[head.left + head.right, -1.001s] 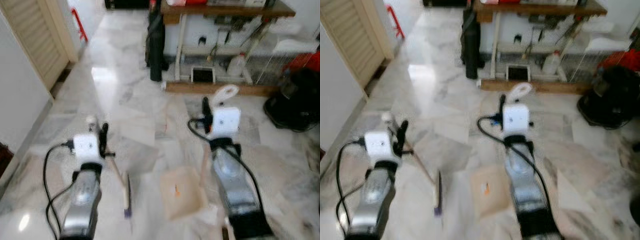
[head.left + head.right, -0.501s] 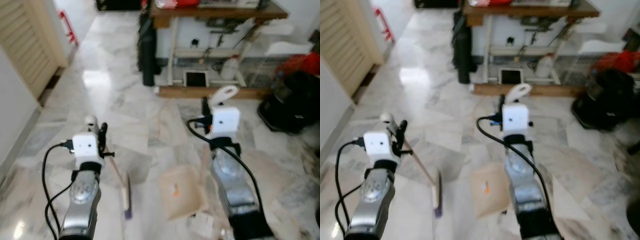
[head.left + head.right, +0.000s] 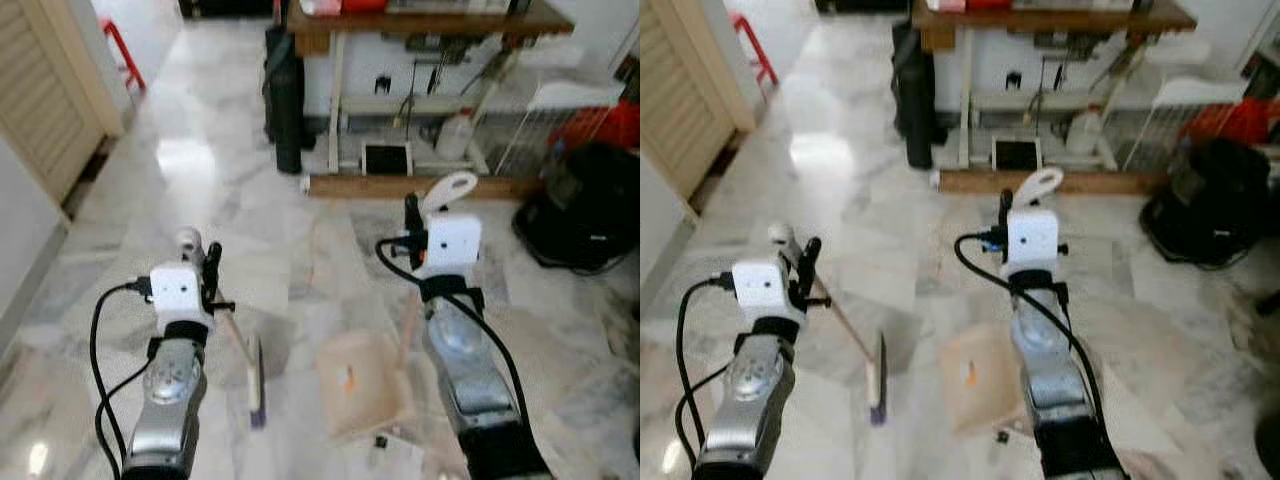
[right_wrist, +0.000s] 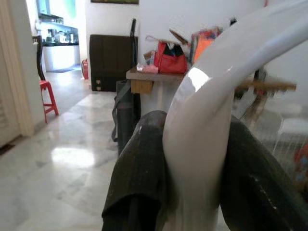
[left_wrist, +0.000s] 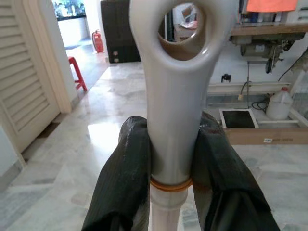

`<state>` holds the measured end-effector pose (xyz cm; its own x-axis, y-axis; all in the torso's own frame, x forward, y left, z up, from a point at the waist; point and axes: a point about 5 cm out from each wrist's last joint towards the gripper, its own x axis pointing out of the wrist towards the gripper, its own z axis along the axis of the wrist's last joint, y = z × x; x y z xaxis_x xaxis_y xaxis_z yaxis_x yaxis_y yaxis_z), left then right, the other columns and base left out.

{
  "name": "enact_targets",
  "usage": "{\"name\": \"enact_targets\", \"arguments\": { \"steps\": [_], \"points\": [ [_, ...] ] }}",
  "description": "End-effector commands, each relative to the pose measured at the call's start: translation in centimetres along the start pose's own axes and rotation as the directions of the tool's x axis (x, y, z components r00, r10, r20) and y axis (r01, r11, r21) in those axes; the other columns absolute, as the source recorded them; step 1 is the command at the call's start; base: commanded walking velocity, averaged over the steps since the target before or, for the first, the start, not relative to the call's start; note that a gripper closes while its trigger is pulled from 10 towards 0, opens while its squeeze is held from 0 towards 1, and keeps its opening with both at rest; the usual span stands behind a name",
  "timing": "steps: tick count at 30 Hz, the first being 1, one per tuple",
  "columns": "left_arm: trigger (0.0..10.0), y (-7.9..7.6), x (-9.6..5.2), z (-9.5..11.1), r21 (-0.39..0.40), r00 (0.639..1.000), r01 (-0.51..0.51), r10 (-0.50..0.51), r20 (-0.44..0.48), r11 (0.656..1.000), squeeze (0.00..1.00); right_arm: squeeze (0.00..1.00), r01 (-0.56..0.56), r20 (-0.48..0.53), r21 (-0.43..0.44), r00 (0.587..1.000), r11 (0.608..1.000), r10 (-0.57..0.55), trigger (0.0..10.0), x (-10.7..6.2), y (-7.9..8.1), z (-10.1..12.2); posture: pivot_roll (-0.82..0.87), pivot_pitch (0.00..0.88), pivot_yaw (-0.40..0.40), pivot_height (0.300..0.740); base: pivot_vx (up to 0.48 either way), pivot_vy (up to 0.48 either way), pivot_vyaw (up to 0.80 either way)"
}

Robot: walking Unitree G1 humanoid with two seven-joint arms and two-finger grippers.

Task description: Sweep floor

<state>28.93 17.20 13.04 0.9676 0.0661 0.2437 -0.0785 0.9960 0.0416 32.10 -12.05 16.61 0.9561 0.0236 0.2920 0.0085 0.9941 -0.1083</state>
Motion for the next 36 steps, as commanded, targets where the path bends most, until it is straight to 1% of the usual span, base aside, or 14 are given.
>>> {"name": "enact_targets", "arguments": {
  "steps": [1,11,17,27,30,36],
  "points": [
    [10.0,0.2,0.07,0.71,0.007,0.999,-0.001,0.001,0.04,1.0,0.0,0.0,0.005,0.027,0.006,1.0,1.0,-0.005,10.0,0.23,-0.03,0.76,0.08,0.104,0.033,0.74,0.0,0.0,-0.44],
    [10.0,0.22,0.09,0.55,-0.006,1.0,-0.006,0.006,0.026,1.0,0.0,0.0,0.002,0.02,0.005,1.0,1.0,-0.002,10.0,0.27,0.04,0.7,0.08,0.104,0.034,0.74,0.0,0.0,-0.8],
    [10.0,0.33,0.12,0.59,-0.003,1.0,-0.009,0.009,0.03,1.0,0.0,0.0,0.001,0.016,0.001,1.0,1.0,-0.001,10.0,0.26,0.05,0.66,0.08,0.104,0.034,0.74,0.0,0.447,-0.79],
    [10.0,0.24,0.15,0.6,-0.006,1.0,-0.005,0.005,0.03,1.0,0.0,0.0,0.003,0.014,-0.001,1.0,1.0,-0.003,10.0,0.31,0.04,0.62,0.08,0.1,0.036,0.74,0.0,0.0,-0.79],
    [10.0,0.27,0.18,0.63,-0.007,0.999,-0.007,0.007,0.031,1.0,0.0,0.0,0.004,0.014,0.0,1.0,1.0,-0.004,10.0,0.33,0.06,0.63,0.08,0.1,0.036,0.74,0.0,0.413,-0.79],
    [10.0,0.27,0.17,0.64,-0.002,0.999,-0.003,0.003,0.033,1.0,0.0,0.0,0.005,0.013,0.0,1.0,1.0,-0.005,10.0,0.31,0.07,0.61,0.08,0.101,0.037,0.74,0.0,0.0,-0.79]
  ]
}}
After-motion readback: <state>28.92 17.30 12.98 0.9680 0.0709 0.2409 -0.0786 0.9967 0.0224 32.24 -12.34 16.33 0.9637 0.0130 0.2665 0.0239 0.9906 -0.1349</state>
